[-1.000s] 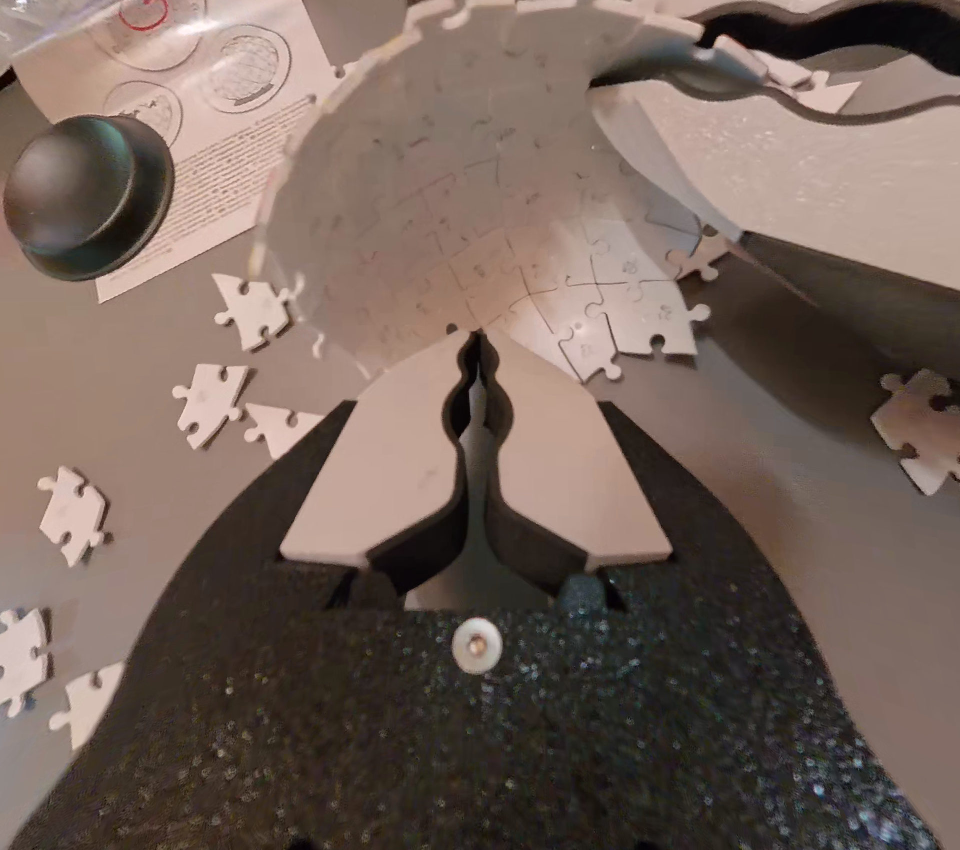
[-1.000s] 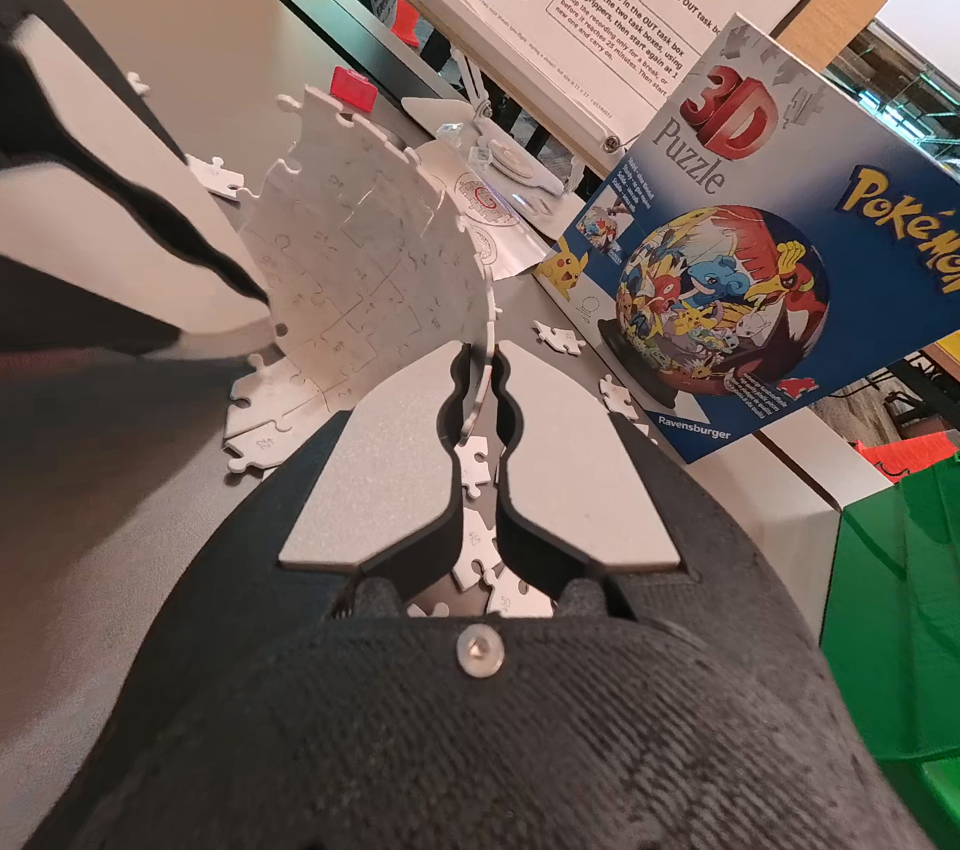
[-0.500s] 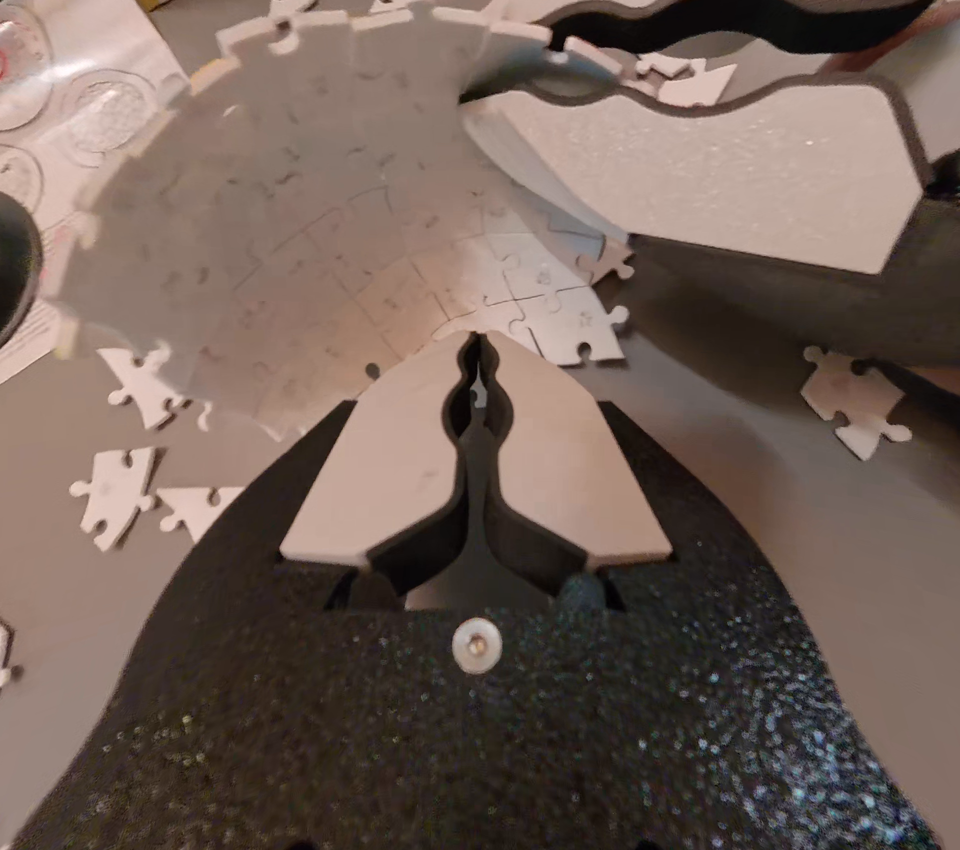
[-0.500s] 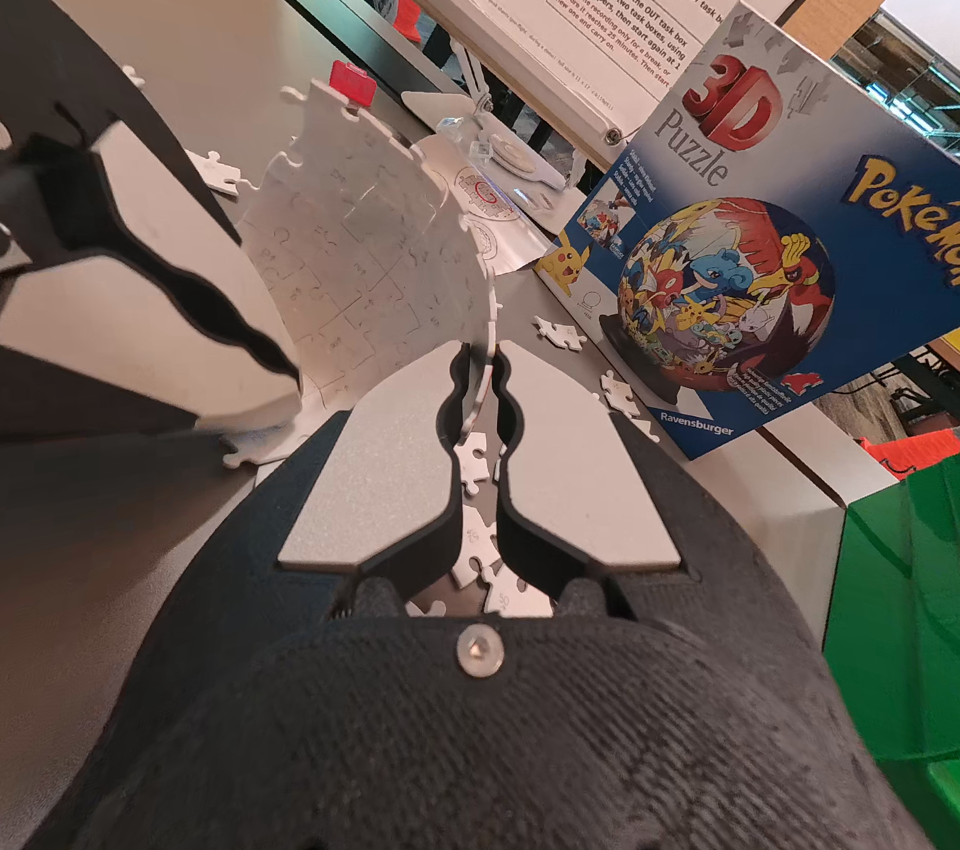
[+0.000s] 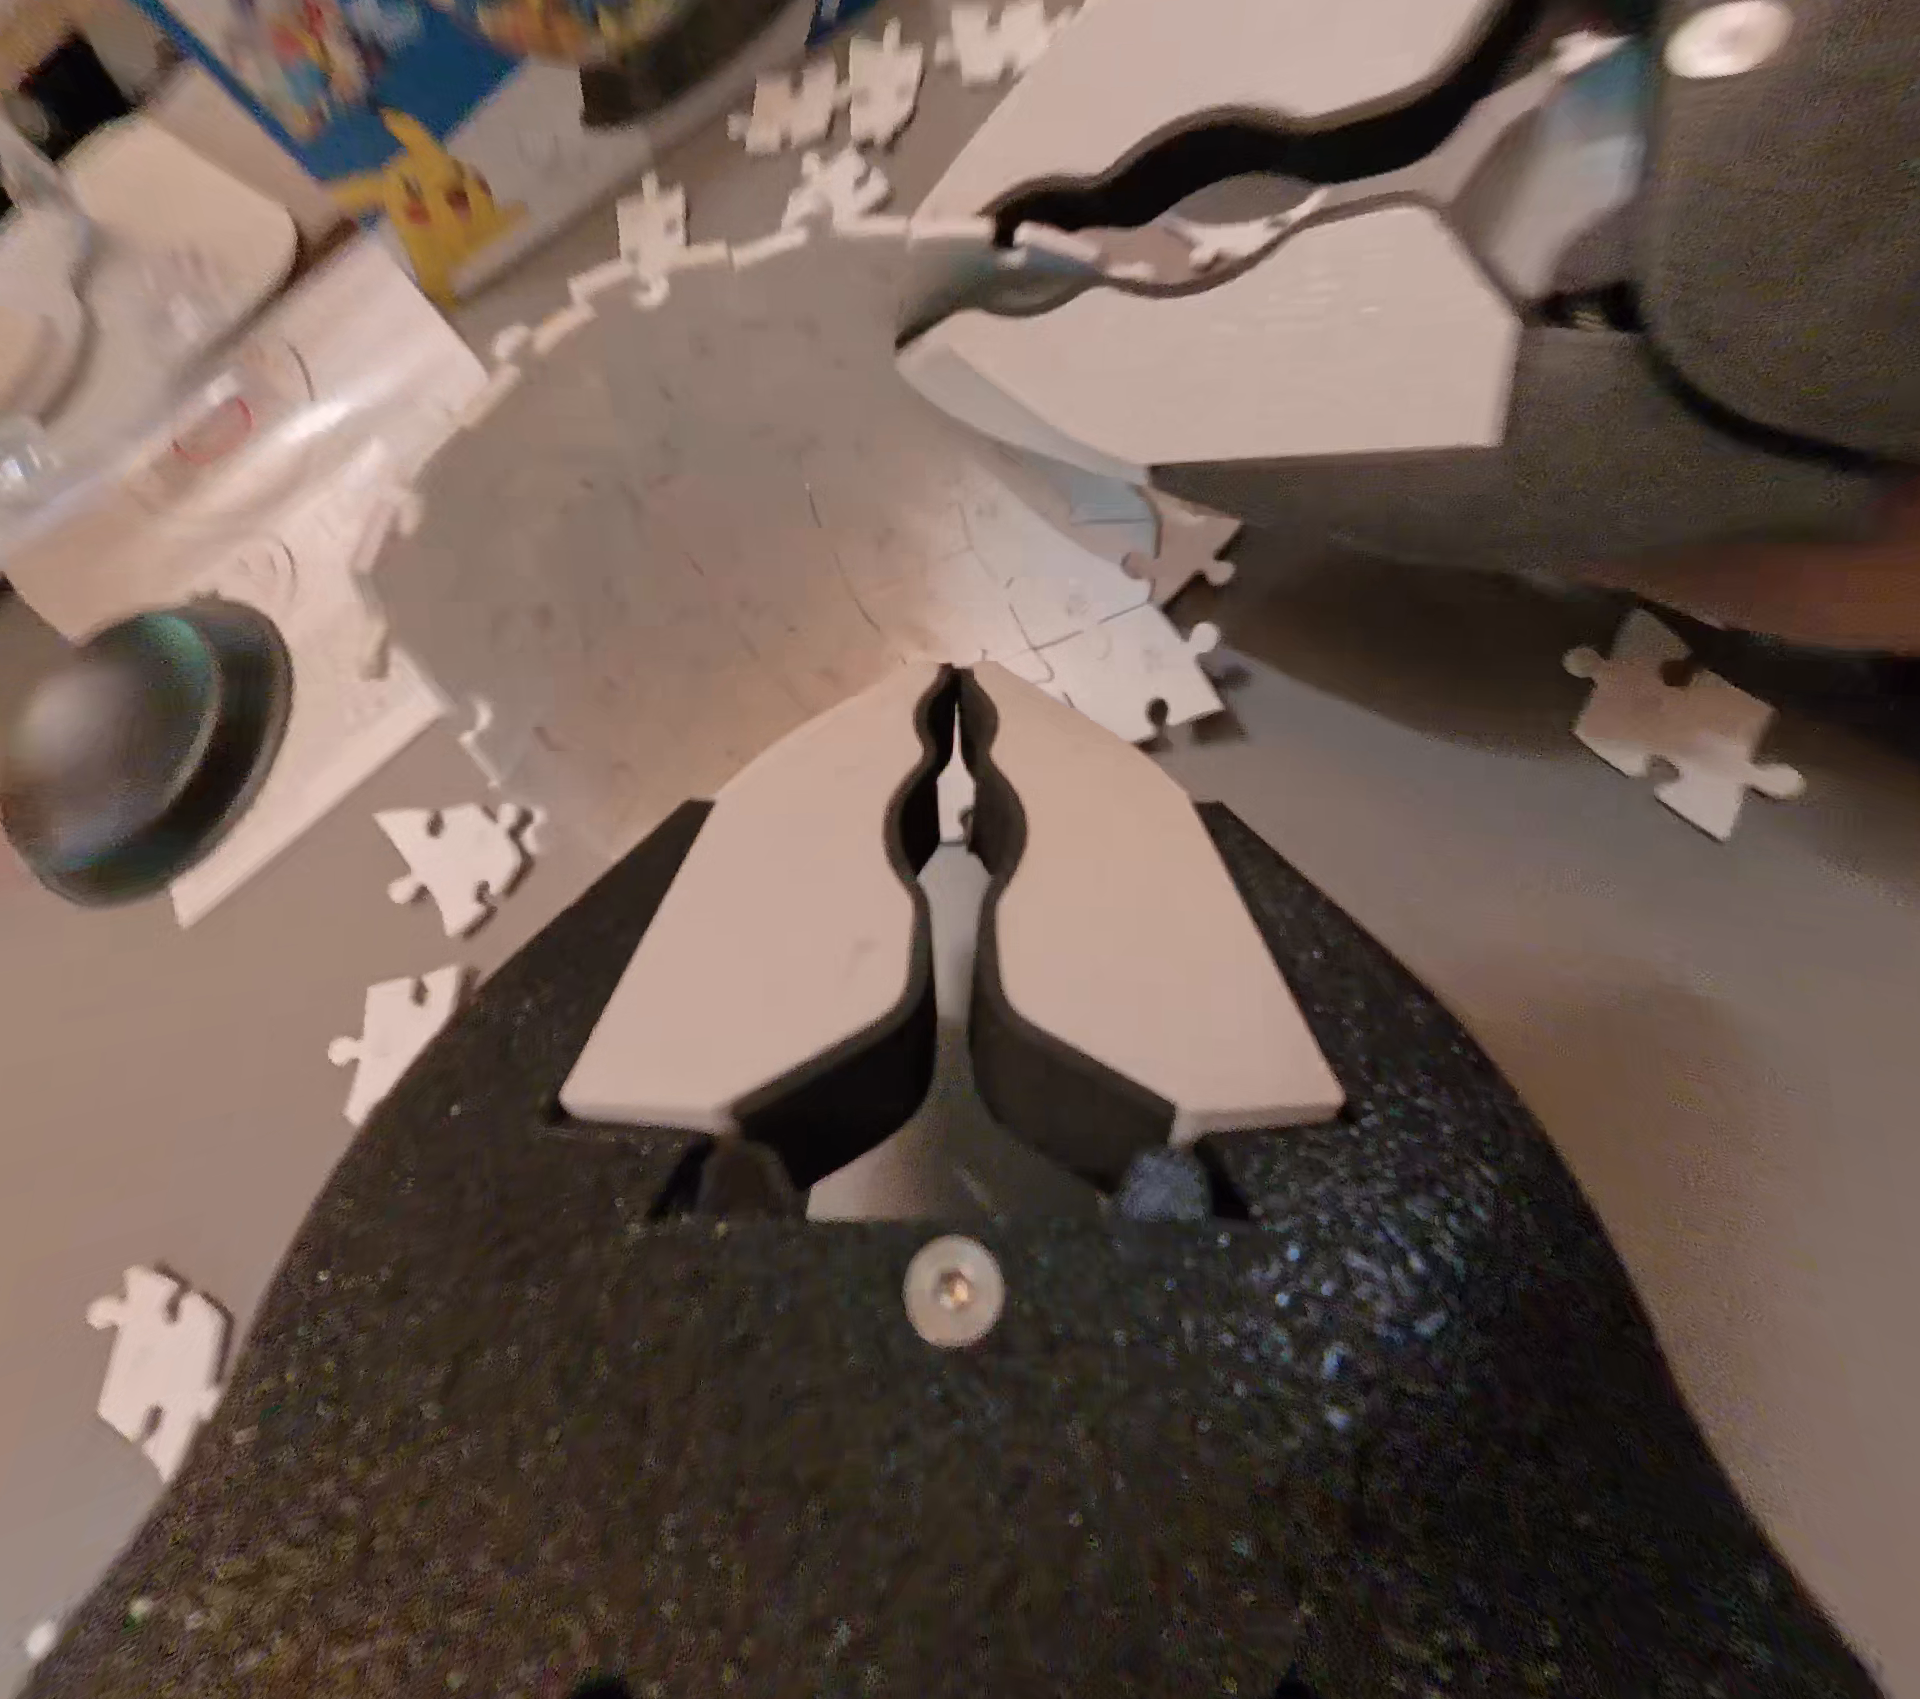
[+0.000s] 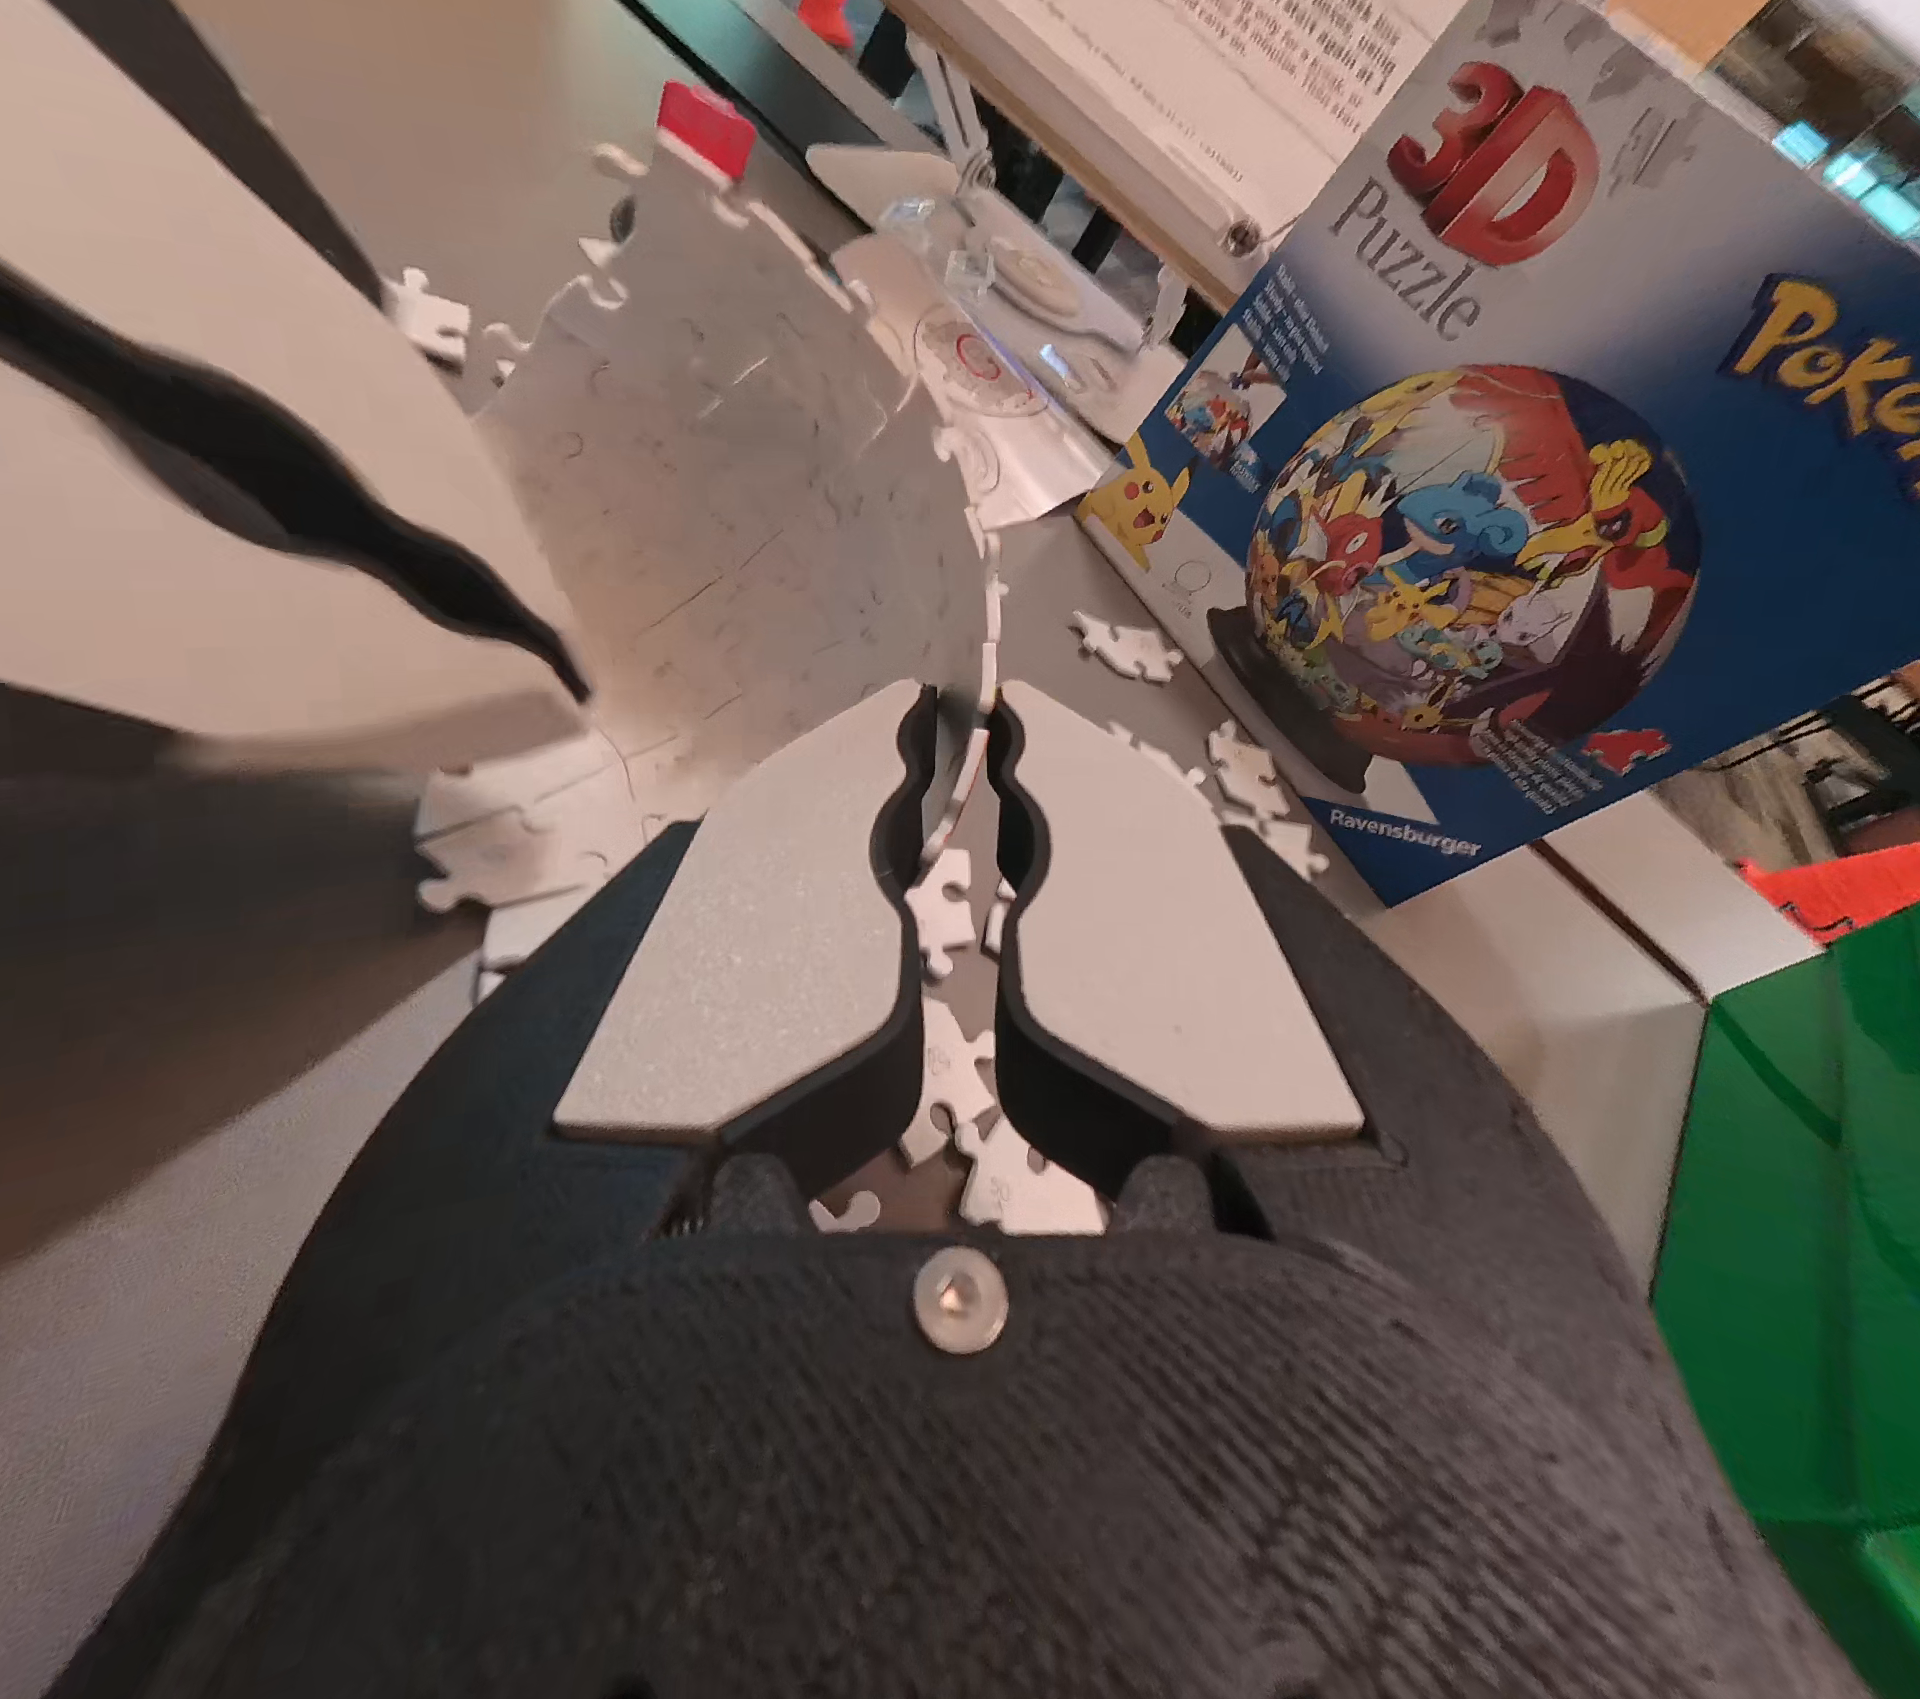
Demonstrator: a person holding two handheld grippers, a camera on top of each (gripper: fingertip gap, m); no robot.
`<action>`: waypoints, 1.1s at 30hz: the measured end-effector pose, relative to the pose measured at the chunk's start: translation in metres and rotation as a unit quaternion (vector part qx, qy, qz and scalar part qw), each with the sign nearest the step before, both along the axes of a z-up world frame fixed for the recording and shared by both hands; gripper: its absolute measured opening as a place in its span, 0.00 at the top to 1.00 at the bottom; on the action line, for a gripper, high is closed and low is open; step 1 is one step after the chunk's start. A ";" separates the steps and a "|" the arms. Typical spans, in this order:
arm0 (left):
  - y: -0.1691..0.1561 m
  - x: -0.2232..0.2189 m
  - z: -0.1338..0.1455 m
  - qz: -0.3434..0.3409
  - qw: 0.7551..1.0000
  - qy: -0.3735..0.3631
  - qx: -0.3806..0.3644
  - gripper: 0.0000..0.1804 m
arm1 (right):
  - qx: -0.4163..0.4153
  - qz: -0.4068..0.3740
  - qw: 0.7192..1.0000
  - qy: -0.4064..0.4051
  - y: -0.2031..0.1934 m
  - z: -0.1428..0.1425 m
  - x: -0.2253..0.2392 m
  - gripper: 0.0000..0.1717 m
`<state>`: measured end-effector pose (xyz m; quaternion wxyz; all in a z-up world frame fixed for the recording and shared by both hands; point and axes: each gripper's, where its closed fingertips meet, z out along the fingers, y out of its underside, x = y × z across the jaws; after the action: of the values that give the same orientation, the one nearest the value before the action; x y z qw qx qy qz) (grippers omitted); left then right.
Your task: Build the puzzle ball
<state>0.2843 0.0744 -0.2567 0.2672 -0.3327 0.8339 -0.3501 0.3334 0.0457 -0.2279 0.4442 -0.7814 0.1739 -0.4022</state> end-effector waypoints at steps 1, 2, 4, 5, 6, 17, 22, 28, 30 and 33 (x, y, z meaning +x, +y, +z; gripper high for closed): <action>0.000 -0.004 0.005 -0.020 1.000 -0.018 -0.007 0.99 | 0.000 -0.001 1.000 0.010 -0.001 -0.002 0.001 0.95; 0.001 -0.009 0.008 -0.039 0.999 -0.031 -0.009 0.93 | 0.001 0.000 1.000 0.020 -0.002 -0.003 0.003 0.95; 0.003 -0.020 0.006 -0.067 0.997 -0.037 -0.001 0.88 | 0.003 0.002 0.999 0.042 -0.002 -0.007 0.005 0.94; 0.002 -0.025 0.004 -0.080 0.996 -0.037 0.005 0.84 | 0.001 0.003 0.999 0.052 -0.002 -0.009 0.006 0.94; 0.000 -0.030 0.003 -0.095 0.995 -0.039 0.014 0.83 | -0.003 0.003 0.998 0.060 -0.002 -0.011 0.008 0.94; -0.001 -0.015 -0.018 -0.155 0.963 -0.110 0.193 0.91 | -0.016 0.021 0.994 0.107 -0.001 -0.022 0.011 0.92; -0.002 -0.014 -0.020 -0.177 0.956 -0.111 0.205 0.97 | -0.014 0.022 0.993 0.113 -0.002 -0.023 0.012 0.92; -0.002 -0.013 -0.019 -0.192 0.950 -0.120 0.215 0.98 | -0.014 0.024 0.993 0.117 -0.003 -0.023 0.012 0.92; -0.002 -0.014 -0.019 -0.195 0.951 -0.116 0.212 0.98 | -0.014 0.024 0.993 0.118 -0.003 -0.024 0.012 0.92; -0.002 -0.014 -0.019 -0.197 0.951 -0.113 0.209 0.96 | -0.014 0.024 0.993 0.117 -0.003 -0.024 0.012 0.92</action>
<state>0.2708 0.0719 -0.2761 0.3489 -0.0574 0.9016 -0.2491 0.3457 0.0430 -0.2515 0.4195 -0.8331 0.2003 -0.2996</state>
